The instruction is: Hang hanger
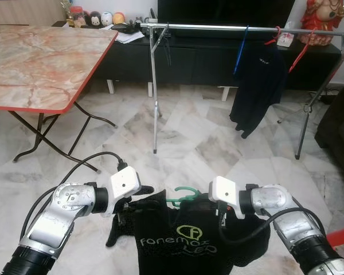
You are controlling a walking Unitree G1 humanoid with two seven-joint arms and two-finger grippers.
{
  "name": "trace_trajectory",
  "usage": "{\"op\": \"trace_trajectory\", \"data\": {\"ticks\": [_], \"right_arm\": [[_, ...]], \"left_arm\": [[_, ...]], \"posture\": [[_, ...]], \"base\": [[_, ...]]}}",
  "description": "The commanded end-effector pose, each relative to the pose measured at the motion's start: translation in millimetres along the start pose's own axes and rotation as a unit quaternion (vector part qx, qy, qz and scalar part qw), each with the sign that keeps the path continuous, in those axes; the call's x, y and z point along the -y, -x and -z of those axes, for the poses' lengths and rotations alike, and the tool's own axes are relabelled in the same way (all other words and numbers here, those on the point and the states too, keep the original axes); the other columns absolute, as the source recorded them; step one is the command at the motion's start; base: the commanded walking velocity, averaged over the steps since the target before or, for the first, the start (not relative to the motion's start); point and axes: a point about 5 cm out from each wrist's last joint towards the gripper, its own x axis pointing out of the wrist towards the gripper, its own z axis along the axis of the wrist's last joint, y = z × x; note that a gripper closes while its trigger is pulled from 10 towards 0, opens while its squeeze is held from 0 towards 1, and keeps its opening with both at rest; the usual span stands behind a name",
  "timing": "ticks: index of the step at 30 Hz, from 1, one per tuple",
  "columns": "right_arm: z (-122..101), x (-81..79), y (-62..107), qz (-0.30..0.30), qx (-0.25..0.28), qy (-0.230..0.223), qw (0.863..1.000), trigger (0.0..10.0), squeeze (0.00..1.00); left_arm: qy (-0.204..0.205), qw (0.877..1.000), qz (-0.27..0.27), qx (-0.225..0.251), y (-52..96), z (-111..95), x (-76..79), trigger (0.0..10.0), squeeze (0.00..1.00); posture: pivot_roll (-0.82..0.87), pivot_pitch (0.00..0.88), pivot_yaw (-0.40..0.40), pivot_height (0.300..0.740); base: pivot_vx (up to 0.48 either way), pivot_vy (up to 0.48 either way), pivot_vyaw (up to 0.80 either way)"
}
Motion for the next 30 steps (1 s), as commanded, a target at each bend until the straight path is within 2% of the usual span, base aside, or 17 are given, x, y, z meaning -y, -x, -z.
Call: {"op": "trace_trajectory", "data": {"ticks": [1, 4, 5, 6, 23, 30], "right_arm": [[-19.2, 7.3, -1.3, 0.005, 0.024, 0.027, 0.999, 10.0, 0.00], [-24.4, 6.1, -6.1, 0.000, 0.031, 0.027, 0.999, 10.0, 0.00], [-25.4, 5.3, -7.6, -0.002, 0.033, 0.027, 0.999, 10.0, 0.00], [-26.3, 4.6, -8.4, -0.004, 0.034, 0.028, 0.999, 10.0, 0.00], [-25.7, 3.4, -5.1, -0.011, 0.026, 0.026, 0.999, 10.0, 0.00], [-30.7, 5.3, -3.3, -0.011, 0.035, 0.030, 0.999, 10.0, 0.00]], "left_arm": [[0.008, 1.000, 0.016, -0.001, 0.1, -2.4, 5.5, 10.0, 0.00], [0.020, 0.999, 0.029, 0.007, -1.5, -5.8, 10.9, 10.0, 0.00], [0.024, 0.999, 0.029, 0.013, -1.9, -7.1, 11.3, 10.0, 0.65], [0.027, 0.999, 0.028, 0.017, -2.0, -8.0, 11.6, 10.0, 0.98], [0.032, 0.998, -0.001, 0.048, 1.6, -22.9, 0.4, 10.0, 1.00], [0.036, 0.999, 0.010, 0.028, 0.6, -16.2, 3.1, 10.0, 1.00]], "posture": [[-0.05, 0.006, -0.045, 0.740], [-0.05, 0.008, -0.047, 0.740], [-0.05, 0.009, -0.047, 0.740], [-0.05, 0.009, -0.047, 0.740], [-0.05, 0.018, -0.047, 0.740], [-0.06, 0.025, -0.046, 0.740]], "base": [[0.000, 0.000, 0.00], [0.000, 0.000, 0.00], [0.000, 0.000, 0.00], [0.000, 0.000, 0.00], [0.000, 0.000, 0.00], [0.000, 0.000, 0.00]]}}
